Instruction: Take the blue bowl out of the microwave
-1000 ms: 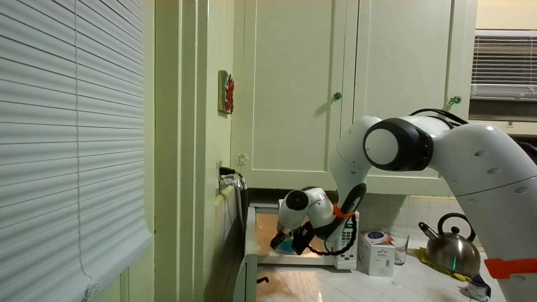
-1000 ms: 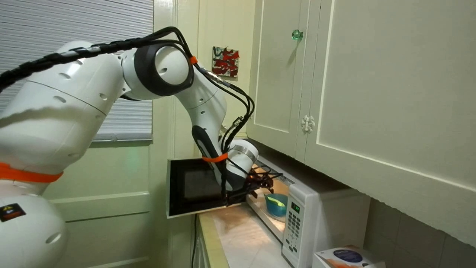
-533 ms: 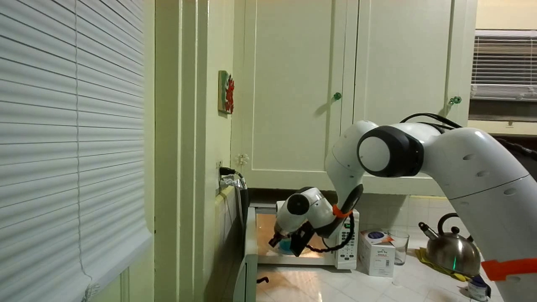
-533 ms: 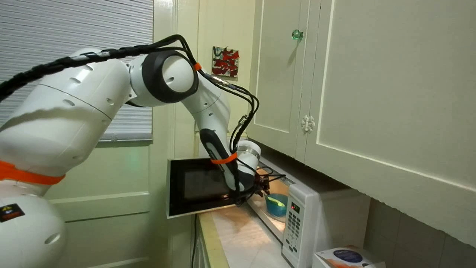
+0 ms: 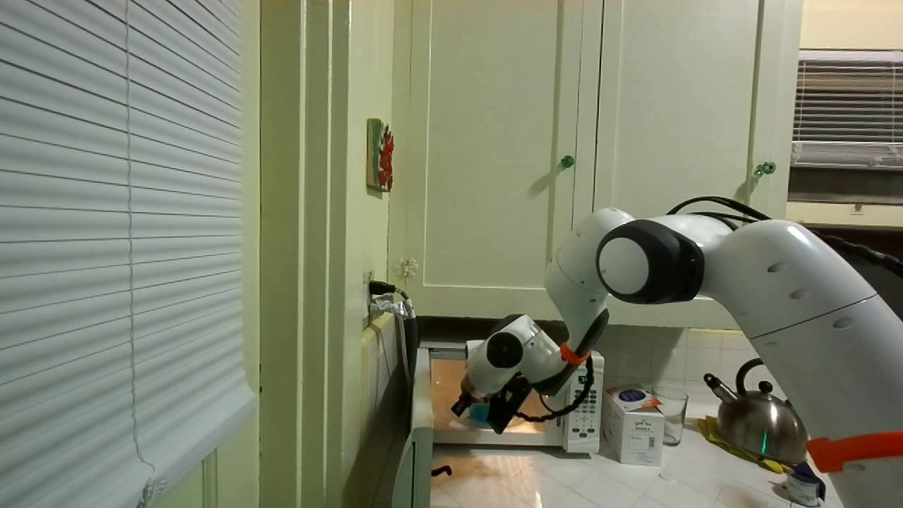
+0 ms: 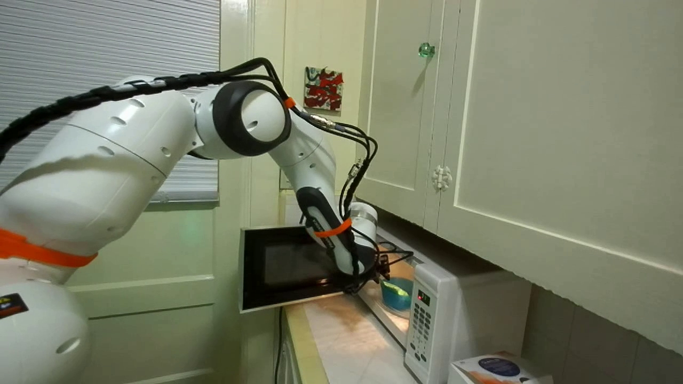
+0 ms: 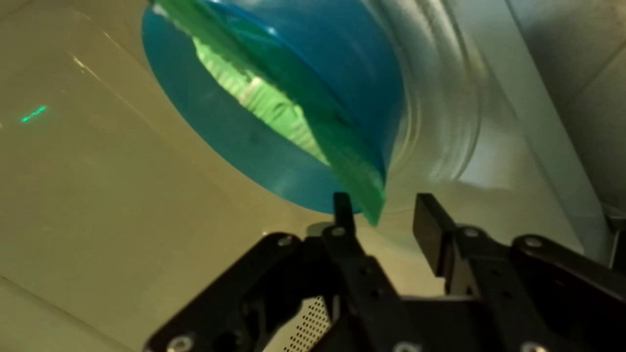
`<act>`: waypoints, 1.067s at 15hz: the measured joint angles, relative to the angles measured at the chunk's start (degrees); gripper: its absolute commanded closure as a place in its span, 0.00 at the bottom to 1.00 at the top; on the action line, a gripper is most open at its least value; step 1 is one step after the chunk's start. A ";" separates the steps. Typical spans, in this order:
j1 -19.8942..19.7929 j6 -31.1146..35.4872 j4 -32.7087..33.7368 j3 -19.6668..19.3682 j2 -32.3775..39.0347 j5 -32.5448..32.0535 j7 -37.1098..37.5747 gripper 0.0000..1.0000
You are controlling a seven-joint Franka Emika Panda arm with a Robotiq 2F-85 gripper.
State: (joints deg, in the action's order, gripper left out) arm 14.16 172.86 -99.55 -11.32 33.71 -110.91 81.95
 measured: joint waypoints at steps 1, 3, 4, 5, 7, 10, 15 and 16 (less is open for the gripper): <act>-0.36 0.00 0.16 0.42 0.18 -0.79 0.74 0.95; -1.06 0.00 0.36 1.22 0.37 -2.15 2.16 1.00; -1.41 0.00 0.40 1.63 0.36 -2.85 2.73 1.00; -1.77 0.01 0.46 2.07 0.35 -3.58 3.38 1.00; -2.30 0.06 0.48 2.74 0.23 -4.63 4.21 0.99; -2.78 0.26 0.00 3.20 -0.47 -5.66 4.89 0.99; -4.60 2.14 -4.22 3.54 -4.82 -6.74 7.12 0.99; -5.63 4.09 -5.00 4.32 -6.20 -8.53 9.36 0.99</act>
State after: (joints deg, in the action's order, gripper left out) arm 8.53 176.95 -104.56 -7.00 27.51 -119.44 91.31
